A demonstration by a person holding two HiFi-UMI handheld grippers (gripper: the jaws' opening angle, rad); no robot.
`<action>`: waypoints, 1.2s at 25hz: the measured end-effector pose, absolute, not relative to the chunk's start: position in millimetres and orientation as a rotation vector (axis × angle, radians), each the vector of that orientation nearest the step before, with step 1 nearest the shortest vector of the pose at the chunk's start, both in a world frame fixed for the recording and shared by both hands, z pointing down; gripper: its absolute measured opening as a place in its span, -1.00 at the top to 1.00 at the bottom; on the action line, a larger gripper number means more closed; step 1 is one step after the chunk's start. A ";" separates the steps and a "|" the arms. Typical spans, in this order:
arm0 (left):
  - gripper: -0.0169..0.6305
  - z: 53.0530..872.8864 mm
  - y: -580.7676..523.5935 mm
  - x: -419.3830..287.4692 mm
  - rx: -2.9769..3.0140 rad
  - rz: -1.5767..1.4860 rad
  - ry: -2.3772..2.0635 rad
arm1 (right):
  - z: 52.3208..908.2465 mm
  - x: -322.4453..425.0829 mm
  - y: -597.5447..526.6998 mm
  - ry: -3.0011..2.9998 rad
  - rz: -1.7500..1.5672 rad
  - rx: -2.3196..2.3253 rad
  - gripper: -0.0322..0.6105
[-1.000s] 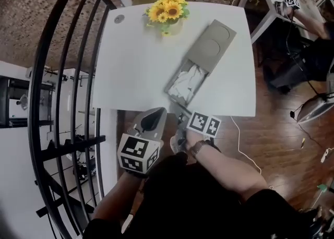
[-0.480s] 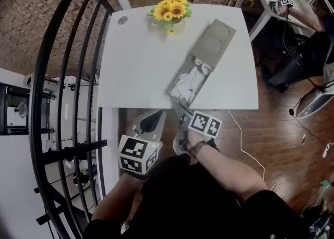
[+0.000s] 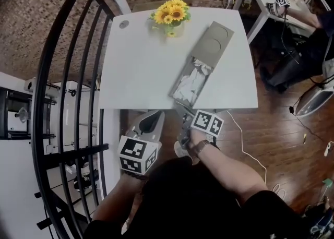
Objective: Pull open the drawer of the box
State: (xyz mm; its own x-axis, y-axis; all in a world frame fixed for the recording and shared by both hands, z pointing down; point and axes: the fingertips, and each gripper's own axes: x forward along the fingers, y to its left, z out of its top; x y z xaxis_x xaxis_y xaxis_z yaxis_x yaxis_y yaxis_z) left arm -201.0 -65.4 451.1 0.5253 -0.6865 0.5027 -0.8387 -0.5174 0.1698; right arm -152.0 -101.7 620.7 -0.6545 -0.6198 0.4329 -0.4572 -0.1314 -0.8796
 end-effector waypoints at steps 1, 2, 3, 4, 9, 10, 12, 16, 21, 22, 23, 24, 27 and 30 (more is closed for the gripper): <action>0.90 449.3 -65.6 -199.5 2.381 0.528 -1.251 | 619.9 -150.4 -101.0 1.977 -1.907 -1.237 0.53; 0.90 447.7 -66.0 -198.2 2.386 0.525 -1.250 | 619.1 -149.2 -100.3 1.976 -1.910 -1.237 0.52; 0.90 446.3 -66.5 -197.2 2.390 0.521 -1.248 | 618.6 -148.4 -99.5 1.977 -1.913 -1.237 0.52; 0.90 445.0 -66.9 -196.4 2.394 0.517 -1.248 | 618.2 -147.8 -98.5 1.980 -1.915 -1.239 0.51; 0.90 439.1 -67.5 -193.3 2.419 0.494 -1.245 | 612.6 -144.5 -92.5 2.013 -1.903 -1.246 0.51; 0.90 438.1 -67.0 -192.4 2.425 0.488 -1.243 | 611.1 -143.1 -91.1 2.021 -1.897 -1.247 0.51; 0.90 435.3 -65.9 -189.6 2.440 0.477 -1.235 | 606.8 -137.6 -89.4 2.035 -1.881 -1.257 0.52; 0.90 427.7 -64.5 -182.5 2.474 0.450 -1.208 | 587.2 -124.7 -87.5 2.085 -1.811 -1.283 0.52; 0.90 416.1 -63.7 -171.3 2.520 0.418 -1.173 | 552.0 -106.2 -82.6 2.189 -1.688 -1.313 0.54; 0.90 414.2 -64.1 -169.0 2.526 0.410 -1.169 | 544.7 -101.6 -82.1 2.213 -1.659 -1.323 0.56; 0.90 412.5 -64.4 -166.6 2.531 0.402 -1.166 | 537.1 -96.8 -81.7 2.240 -1.627 -1.335 0.60; 0.90 411.1 -64.6 -163.8 2.534 0.394 -1.163 | 529.4 -92.0 -81.1 2.271 -1.594 -1.349 0.65; 0.90 407.2 -65.1 -155.9 2.542 0.381 -1.159 | 505.6 -79.0 -78.9 2.388 -1.478 -1.395 0.88; 0.90 402.5 -68.0 -148.9 2.544 0.372 -1.172 | 477.5 -68.6 -80.5 2.524 -1.318 -1.423 0.93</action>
State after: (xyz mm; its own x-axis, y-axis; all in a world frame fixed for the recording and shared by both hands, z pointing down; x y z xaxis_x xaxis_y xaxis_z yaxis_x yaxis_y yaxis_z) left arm -148.9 -68.0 402.5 0.6307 -0.6876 0.3598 -0.7693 -0.6150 0.1732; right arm -68.6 -80.5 477.5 -0.5995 -0.6916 0.4029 -0.7259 0.2578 -0.6376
